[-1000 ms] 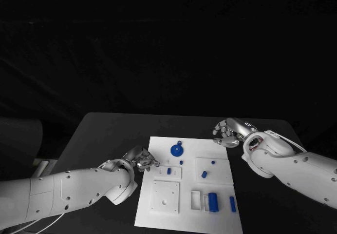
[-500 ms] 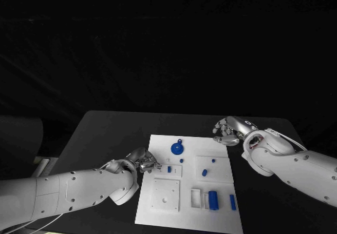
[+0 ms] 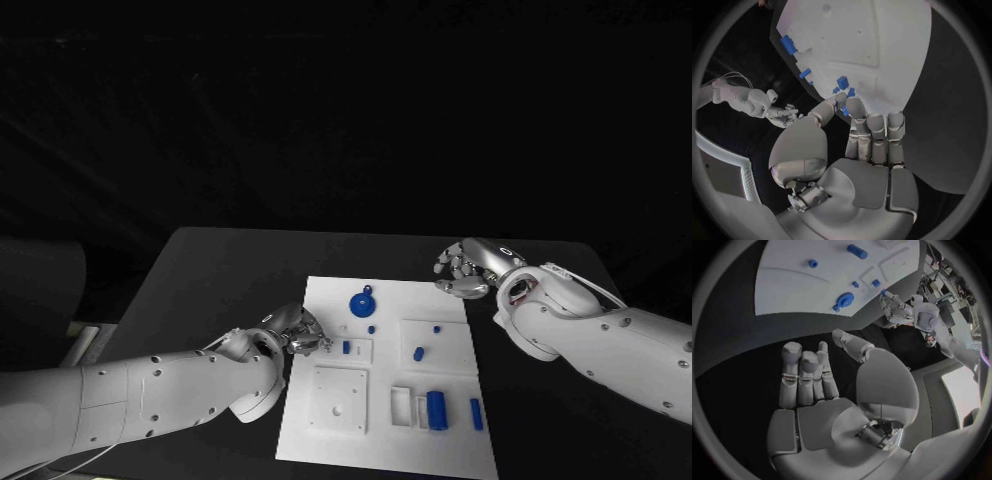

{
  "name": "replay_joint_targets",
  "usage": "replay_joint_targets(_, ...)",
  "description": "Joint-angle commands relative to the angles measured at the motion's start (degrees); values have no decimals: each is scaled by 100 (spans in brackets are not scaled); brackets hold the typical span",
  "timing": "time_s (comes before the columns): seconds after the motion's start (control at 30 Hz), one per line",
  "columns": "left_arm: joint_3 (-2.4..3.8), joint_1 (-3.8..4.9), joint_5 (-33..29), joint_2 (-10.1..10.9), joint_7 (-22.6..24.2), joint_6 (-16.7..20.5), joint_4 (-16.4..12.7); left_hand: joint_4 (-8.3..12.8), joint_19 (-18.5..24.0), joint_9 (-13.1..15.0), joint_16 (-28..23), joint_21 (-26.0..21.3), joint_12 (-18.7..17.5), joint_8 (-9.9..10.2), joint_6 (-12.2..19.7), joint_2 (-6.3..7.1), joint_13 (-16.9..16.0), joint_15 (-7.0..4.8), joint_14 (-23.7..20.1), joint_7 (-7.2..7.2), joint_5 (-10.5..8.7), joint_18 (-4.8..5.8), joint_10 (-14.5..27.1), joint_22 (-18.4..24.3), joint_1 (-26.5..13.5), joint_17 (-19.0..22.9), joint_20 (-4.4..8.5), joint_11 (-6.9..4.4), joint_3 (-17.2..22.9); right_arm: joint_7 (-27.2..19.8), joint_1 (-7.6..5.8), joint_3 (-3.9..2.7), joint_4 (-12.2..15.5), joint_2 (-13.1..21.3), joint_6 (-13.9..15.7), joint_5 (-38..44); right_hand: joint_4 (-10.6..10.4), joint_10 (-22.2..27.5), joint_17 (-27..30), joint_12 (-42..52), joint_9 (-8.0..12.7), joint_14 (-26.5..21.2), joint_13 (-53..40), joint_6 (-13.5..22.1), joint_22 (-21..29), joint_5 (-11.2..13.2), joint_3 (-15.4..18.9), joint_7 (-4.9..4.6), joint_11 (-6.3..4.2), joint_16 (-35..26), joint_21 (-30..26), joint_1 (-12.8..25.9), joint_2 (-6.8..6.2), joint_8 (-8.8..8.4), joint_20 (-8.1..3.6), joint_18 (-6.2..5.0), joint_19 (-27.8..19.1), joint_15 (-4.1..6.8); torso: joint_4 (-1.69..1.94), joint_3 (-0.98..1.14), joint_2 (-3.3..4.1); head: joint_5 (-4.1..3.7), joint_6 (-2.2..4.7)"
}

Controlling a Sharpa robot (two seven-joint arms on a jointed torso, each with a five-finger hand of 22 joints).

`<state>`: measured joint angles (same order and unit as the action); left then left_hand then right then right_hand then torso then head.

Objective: Assemble the parts on the task board

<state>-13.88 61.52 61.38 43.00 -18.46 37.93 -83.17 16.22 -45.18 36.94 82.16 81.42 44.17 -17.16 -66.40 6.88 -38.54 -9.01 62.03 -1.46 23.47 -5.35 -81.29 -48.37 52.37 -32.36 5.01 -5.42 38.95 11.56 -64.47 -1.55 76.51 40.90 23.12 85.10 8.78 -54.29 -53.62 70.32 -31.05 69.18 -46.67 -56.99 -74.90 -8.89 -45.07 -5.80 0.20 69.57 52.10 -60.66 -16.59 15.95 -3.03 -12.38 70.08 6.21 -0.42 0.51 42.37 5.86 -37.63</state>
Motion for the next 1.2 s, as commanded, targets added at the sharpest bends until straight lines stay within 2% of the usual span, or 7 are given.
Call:
replay_joint_targets(0.03, -1, -20, 232, -36, -80, -88, 19, -48, -53, 951, 54, 53, 73, -483, -778, 50, -44, -227, 162, 261, -38, -47, -116, -18, 31, -19, 950, -113, 3, -49, 0, -2, 18, 0, -52, 3, -23, 36, 9, 29, 7, -17, 7, -18, -90, -37, -21, -73, 2, -17, -25, -41, 21, -15, 1, -262, 3, -30, -1, -3, 2, -6, -6)
replay_joint_targets(0.73, 0, -52, 289, -159, -219, -301, 218, -136, -66, 1018, 188, 122, 284, -616, -806, 22, -166, -261, 155, 296, -151, -69, -95, -68, -12, -59, 977, -101, -7, -50, 0, -2, 53, 12, -65, 3, -24, 40, 9, 36, 12, -18, 18, -19, -93, -171, -15, -74, 3, -16, -29, -39, 25, -17, 1, -262, 3, -30, -4, 4, -1, -24, -8)
replay_joint_targets(1.2, 1, -53, 312, -214, -360, -468, 294, -127, -25, 1045, 263, 152, 396, -691, -801, -164, -222, -240, 122, 311, -249, -72, -70, -103, -115, -73, 980, -67, -34, -57, 0, -2, 69, 12, -64, -2, -33, 40, 10, 39, 13, -18, 21, -21, -94, -212, -10, -74, 3, -16, -29, -27, 27, -16, 2, -262, 5, -31, -4, 6, -1, -36, -8)
